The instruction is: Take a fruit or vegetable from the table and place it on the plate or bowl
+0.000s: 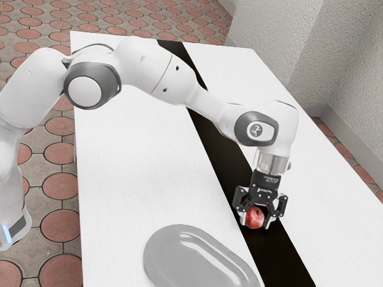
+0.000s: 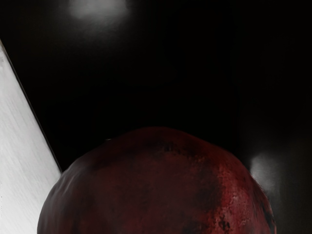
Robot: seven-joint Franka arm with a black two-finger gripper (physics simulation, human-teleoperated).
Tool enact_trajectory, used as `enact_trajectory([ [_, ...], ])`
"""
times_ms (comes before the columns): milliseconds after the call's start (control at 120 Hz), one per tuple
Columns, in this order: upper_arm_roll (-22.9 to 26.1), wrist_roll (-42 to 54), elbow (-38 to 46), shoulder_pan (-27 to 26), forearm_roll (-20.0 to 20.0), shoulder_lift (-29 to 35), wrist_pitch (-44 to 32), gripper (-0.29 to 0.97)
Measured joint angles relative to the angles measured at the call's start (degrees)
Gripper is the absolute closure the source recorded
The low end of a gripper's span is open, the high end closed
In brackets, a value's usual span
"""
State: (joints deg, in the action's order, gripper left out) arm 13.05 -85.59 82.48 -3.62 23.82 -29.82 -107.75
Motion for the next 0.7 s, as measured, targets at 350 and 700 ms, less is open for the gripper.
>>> enact_trajectory([
  [350,-2.2,1.6,5.3,-3.1,0.4,10.2,0.1,0.33],
  [700,-2.4,-5.8,25.4,-19.9,-3.6,34.3,-0.6,0.34],
])
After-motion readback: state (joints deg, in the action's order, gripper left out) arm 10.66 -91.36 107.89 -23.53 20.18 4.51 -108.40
